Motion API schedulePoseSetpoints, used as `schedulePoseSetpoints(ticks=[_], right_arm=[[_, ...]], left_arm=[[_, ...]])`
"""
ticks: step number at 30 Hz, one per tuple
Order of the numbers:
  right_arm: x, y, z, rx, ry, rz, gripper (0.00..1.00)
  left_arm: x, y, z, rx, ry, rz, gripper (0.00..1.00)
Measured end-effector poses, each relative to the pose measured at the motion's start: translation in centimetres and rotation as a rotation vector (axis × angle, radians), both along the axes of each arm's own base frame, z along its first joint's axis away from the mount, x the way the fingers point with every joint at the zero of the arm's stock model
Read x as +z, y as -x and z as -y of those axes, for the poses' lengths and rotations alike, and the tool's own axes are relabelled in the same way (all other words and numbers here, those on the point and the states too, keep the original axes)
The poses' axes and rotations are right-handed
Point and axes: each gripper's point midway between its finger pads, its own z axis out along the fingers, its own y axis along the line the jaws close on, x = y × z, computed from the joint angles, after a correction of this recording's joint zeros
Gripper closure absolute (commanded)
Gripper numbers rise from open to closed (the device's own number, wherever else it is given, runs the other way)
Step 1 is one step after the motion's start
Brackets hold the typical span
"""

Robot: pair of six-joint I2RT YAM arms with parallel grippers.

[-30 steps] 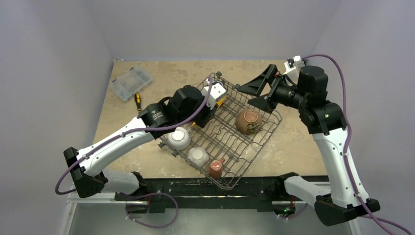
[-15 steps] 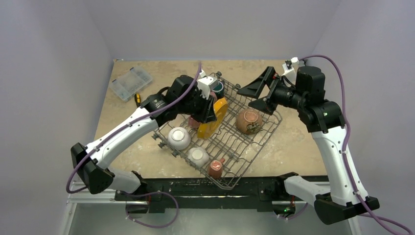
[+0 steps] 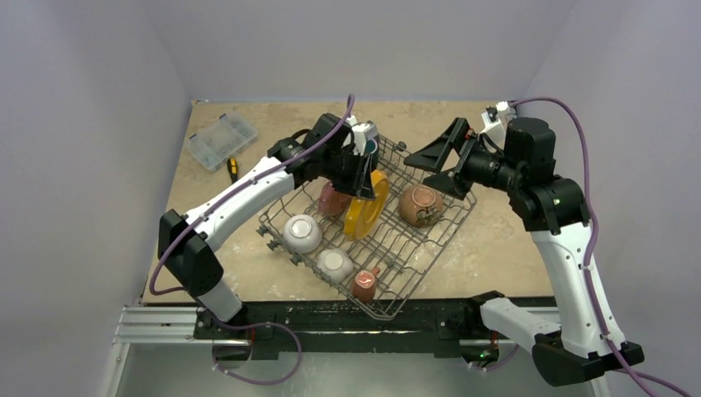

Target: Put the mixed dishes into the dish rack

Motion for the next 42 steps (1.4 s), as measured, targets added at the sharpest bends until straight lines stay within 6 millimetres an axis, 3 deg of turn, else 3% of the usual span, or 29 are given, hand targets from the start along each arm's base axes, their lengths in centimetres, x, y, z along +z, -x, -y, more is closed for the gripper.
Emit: schedulePoseSetpoints(ticks=[25,36,42], right_arm=[[-0.7,-0.2,0.1,0.002,0.022,-0.015,0.02],[-0.7,-0.2,0.1,0.002,0.023,-0.014,0.02],[-0.7,-0.3,0.1,0.002,0.023,-0.014,0.02]], left_arm=[[-0.5,-1.1,1.3,-0.009,-0.004,-0.034,1.00],[1.1,-0.7,2.1,0.003,0.040,-0.060,1.00],[1.1,-0.6,2.0,0.002,0.036,-0.064,1.00]])
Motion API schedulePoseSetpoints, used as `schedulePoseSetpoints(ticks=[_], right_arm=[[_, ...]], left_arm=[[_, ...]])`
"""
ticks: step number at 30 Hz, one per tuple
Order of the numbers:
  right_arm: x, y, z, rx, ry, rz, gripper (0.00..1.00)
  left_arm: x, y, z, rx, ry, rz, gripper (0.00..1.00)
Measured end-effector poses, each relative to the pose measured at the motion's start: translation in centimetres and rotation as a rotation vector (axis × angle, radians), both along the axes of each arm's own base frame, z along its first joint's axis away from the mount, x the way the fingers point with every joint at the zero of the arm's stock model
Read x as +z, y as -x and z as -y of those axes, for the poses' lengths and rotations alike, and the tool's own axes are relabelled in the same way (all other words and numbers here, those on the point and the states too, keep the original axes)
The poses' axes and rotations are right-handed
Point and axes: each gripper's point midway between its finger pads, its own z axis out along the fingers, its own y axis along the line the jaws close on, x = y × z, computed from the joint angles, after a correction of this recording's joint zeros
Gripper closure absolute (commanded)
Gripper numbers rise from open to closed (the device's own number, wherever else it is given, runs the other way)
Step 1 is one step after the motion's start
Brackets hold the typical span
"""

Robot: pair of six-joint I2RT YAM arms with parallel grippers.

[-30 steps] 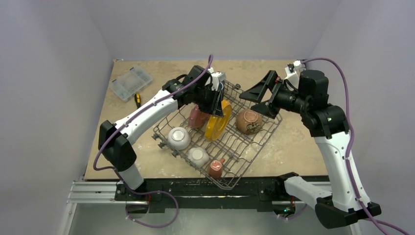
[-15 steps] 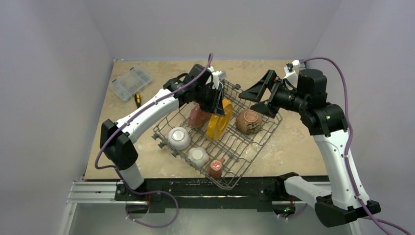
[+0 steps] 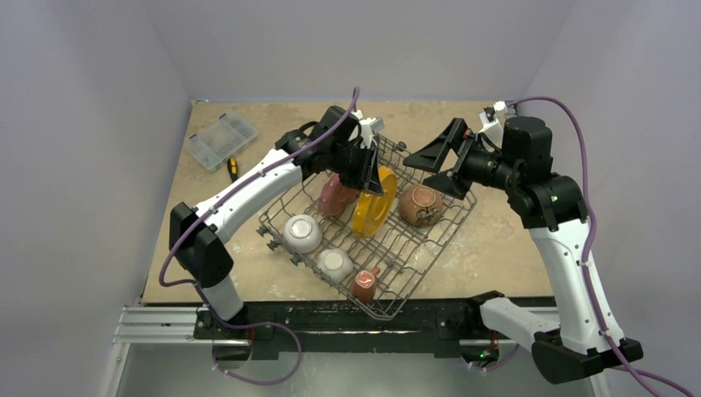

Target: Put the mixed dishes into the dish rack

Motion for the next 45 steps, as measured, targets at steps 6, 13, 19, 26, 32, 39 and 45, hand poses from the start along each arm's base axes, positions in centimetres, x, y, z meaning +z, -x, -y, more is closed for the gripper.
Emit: schedulePoseSetpoints(ticks=[6,13,19,26,32,39,45], right_arm=[[0.0,0.0,0.0,0.000,0.000,0.000,0.02],[0.0,0.0,0.0,-0.001,0.000,0.000,0.02],[0.0,0.0,0.0,-0.001,0.000,0.000,0.02],[-0.1,0.0,0.0,-0.001,0.001,-0.003,0.02],[-0.4,0.0,0.0,-0.001,0.002,-0.008,0.02],[-0.4,0.2,0.1,-0.001,0.001,-0.006,0.02],[-0.1,0.5,0.1,-0.001,-0.002,0.007,0.02]], left_arm=[[-0.7,-0.3,-0.1,-0.010,-0.020,0.010,1.00],[-3.3,-0.8,0.0,-0.020,-0.071,-0.015,1.00],[-3.7,-0.7,-0.1,-0.032,-0.091,-0.012,1.00],[-4.1,-0.2,0.2,-0.053,-0.109,0.003,0.98],[-4.9,0.0,0.5,-0.063,-0.135,0.013,0.87],[-5.2,0.1,0.7,-0.073,-0.146,0.020,0.77],[-5.1,0.2,0.8,-0.070,-0.142,0.018,0.65]])
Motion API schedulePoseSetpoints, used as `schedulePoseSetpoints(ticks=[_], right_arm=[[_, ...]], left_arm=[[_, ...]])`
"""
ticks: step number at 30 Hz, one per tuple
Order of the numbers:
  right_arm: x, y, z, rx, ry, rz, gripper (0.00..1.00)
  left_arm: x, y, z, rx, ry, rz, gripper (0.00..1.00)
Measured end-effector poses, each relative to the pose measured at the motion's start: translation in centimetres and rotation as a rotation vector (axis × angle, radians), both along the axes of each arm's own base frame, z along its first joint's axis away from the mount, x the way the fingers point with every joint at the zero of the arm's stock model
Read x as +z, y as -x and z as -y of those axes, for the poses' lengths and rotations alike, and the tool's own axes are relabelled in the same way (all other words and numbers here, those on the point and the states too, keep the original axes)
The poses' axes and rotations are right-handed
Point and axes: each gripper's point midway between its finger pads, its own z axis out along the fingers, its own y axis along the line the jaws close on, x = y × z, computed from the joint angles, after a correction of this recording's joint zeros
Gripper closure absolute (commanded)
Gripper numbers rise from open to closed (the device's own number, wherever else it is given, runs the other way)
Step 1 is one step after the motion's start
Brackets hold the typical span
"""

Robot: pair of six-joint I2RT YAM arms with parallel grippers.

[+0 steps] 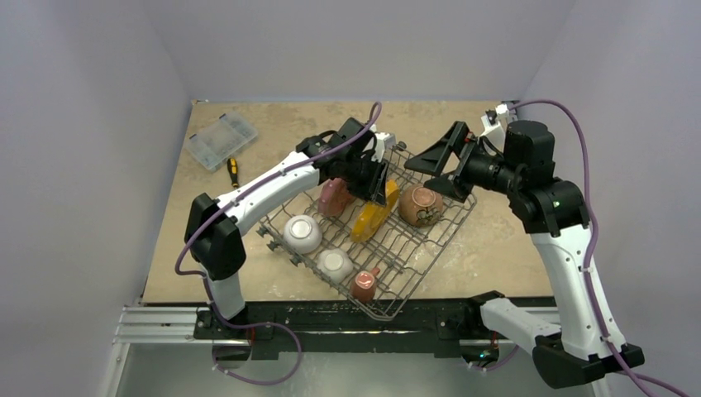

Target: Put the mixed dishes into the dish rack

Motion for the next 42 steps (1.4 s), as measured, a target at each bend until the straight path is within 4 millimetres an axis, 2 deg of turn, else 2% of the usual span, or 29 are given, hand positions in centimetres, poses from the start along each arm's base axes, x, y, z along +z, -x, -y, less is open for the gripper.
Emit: schedulePoseSetpoints(ticks=[3,11,17,18,19,20,24,27,30,32,35,37,38,42], right_arm=[[0.1,0.1,0.0,0.000,-0.001,0.006,0.02],[0.5,0.6,0.2,-0.001,-0.005,0.020,0.02],[0.7,1.2,0.4,-0.004,-0.006,0.029,0.02],[0.7,1.2,0.4,-0.007,-0.004,0.029,0.02],[0.7,1.2,0.5,-0.010,-0.001,0.028,0.02],[0.6,1.3,0.6,-0.013,0.003,0.027,0.02],[0.8,1.6,0.9,-0.014,0.024,0.030,0.02],[2.1,1.9,1.4,-0.022,0.051,0.078,0.02],[4.5,2.3,2.3,-0.049,0.089,0.172,0.02],[6.7,2.8,3.1,-0.071,0.119,0.259,0.02],[10.0,3.7,4.9,-0.138,0.170,0.403,0.02],[11.8,4.4,6.4,-0.204,0.201,0.488,0.02],[12.4,4.8,7.3,-0.240,0.218,0.524,0.02],[15.6,7.6,11.0,-0.405,0.259,0.676,0.02]], left_arm=[[0.2,0.1,0.3,0.003,0.012,-0.007,0.60],[0.1,0.2,0.2,0.004,0.007,-0.011,0.54],[0.2,0.2,-0.1,0.012,-0.002,-0.005,0.42],[0.3,0.2,-0.1,0.014,-0.003,-0.002,0.33],[0.5,0.3,-0.3,0.016,-0.003,0.001,0.26],[0.8,0.3,-0.4,0.016,-0.002,0.007,0.24],[2.3,0.7,-1.3,0.024,-0.004,0.033,0.23],[4.3,0.6,-2.0,0.029,-0.009,0.080,0.22],[8.4,0.2,-2.9,0.045,0.012,0.179,0.17],[11.8,0.2,-3.7,0.061,0.047,0.259,0.16],[19.0,0.6,-5.8,0.111,0.148,0.430,0.13],[23.2,1.5,-7.6,0.146,0.218,0.540,0.11],[25.9,2.3,-9.1,0.176,0.265,0.614,0.11],[33.5,5.1,-15.0,0.294,0.385,0.852,0.09]])
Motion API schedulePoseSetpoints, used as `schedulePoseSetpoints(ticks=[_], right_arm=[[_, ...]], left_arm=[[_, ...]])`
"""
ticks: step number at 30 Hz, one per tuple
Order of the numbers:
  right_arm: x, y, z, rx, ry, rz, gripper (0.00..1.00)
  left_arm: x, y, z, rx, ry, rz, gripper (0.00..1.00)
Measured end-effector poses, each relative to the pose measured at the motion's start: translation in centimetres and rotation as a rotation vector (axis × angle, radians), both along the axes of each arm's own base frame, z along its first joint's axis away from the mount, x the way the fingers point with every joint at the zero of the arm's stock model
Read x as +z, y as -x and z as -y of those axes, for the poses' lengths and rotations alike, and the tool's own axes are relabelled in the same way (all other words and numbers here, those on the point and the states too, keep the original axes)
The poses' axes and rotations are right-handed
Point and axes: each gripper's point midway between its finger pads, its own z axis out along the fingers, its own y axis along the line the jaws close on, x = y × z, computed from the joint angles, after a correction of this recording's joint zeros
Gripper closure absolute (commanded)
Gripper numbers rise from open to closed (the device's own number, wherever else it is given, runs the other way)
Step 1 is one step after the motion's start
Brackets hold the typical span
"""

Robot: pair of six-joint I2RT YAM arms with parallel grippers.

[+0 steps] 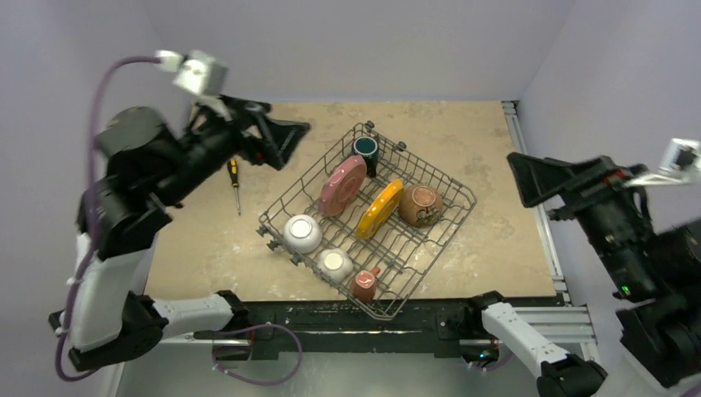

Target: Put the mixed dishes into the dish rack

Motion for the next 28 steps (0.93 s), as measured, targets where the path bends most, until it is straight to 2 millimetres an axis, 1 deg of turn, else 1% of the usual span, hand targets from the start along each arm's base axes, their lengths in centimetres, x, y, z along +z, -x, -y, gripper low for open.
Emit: schedulePoseSetpoints(ticks=[1,4,5,6,7,9,12,15,19,24,28], right_arm=[[0.8,0.7,0.8,-0.034,-0.002,0.040,0.02],[4.0,3.8,3.9,-0.157,-0.026,0.188,0.02],[4.9,4.8,5.0,-0.197,-0.038,0.230,0.02],[5.6,5.6,5.8,-0.230,-0.050,0.262,0.02],[6.2,6.5,6.7,-0.267,-0.063,0.293,0.02],[6.9,7.5,8.3,-0.339,-0.088,0.327,0.02],[6.8,7.7,9.7,-0.412,-0.106,0.330,0.02],[5.6,6.5,10.1,-0.453,-0.096,0.291,0.02],[4.2,4.8,10.1,-0.480,-0.072,0.233,0.02],[3.7,4.4,10.4,-0.503,-0.077,0.213,0.02],[3.2,4.3,10.4,-0.507,-0.100,0.196,0.02]], left_arm=[[1.3,0.5,-1.3,0.029,0.026,0.044,0.09],[6.1,2.7,-6.5,0.148,0.128,0.208,0.09],[7.2,3.3,-7.8,0.176,0.156,0.247,0.09],[8.7,4.3,-9.8,0.220,0.203,0.305,0.09],[9.4,4.8,-10.9,0.242,0.226,0.330,0.09],[10.6,6.0,-13.3,0.300,0.277,0.383,0.09],[11.6,7.0,-15.7,0.358,0.322,0.425,0.09],[11.5,7.2,-16.8,0.398,0.330,0.434,0.09],[10.5,6.6,-17.0,0.431,0.304,0.414,0.10],[9.3,6.0,-17.1,0.461,0.267,0.392,0.10],[9.1,6.0,-17.5,0.477,0.258,0.388,0.10]])
